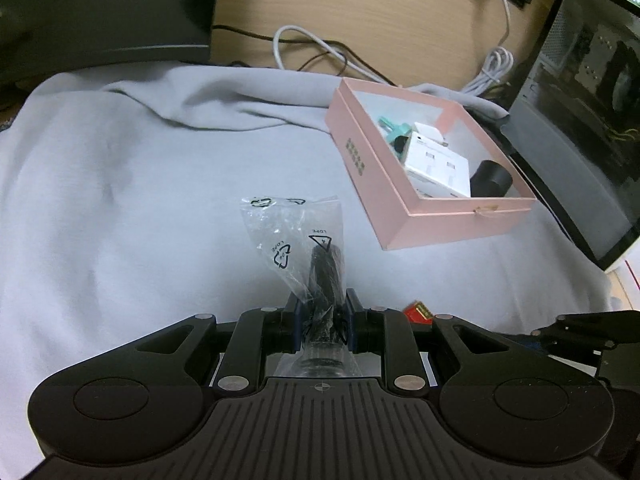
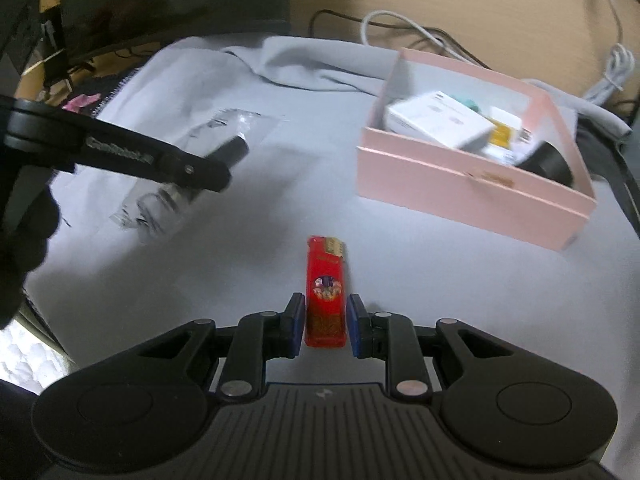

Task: Organize rigid objects
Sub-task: 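Grasp the red lighter with the right tool while the left holds the bag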

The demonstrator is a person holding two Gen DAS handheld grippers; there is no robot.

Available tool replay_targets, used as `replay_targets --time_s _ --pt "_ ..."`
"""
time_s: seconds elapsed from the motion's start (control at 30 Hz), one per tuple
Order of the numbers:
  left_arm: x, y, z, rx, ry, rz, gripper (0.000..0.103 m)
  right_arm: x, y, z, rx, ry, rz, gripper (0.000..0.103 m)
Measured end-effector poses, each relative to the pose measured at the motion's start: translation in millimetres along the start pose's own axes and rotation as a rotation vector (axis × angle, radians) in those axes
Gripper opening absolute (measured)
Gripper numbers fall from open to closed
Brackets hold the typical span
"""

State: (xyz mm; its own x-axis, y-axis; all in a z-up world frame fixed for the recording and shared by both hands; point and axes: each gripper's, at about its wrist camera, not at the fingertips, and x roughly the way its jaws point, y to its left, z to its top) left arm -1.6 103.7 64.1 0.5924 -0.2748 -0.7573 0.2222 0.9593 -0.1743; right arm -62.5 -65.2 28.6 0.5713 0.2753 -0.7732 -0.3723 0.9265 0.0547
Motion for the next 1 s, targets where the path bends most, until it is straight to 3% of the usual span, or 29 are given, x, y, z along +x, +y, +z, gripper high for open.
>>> replay_targets --time_s 0.03,0.17,0.27,0.37,0.4,0.6,0.73,0.87,1.0 --pt "0 -1 -1 -0.002 -0.003 0.01 0.023 0 -2 -3 0.002 -0.002 -0.018 0.024" --pt "4 -3 -2 -0.018 0.012 0.038 0.023 -2 -9 -12 -0.017 -0.022 -0.095 0.055" --pt "7 -3 -2 -0.031 0.016 0.05 0.023 -4 -15 -18 -0.048 -0.033 -0.189 0.055" --pt "8 -3 -3 -0.034 0.018 0.049 0.023 -1 -24 -23 -0.064 -0.031 -0.343 0.055" --pt "8 -3 -3 -0.031 0.02 0.05 0.023 -2 -28 -23 -0.05 -0.035 -0.354 0.055" --pt "11 -3 -6 -0.017 0.044 0.069 0.023 -14 -24 -14 0.05 -0.066 -0.103 0.059" --pt "11 -4 -5 -0.01 0.05 0.071 0.023 1 1 -14 0.009 -0.033 -0.077 0.059" --pt "10 -5 -7 -0.011 0.053 0.061 0.023 8 -2 -15 -0.079 -0.027 -0.189 0.059" --pt "11 -1 -8 -0.02 0.056 0.059 0.023 17 -30 -12 -0.098 -0.032 -0.435 0.059"
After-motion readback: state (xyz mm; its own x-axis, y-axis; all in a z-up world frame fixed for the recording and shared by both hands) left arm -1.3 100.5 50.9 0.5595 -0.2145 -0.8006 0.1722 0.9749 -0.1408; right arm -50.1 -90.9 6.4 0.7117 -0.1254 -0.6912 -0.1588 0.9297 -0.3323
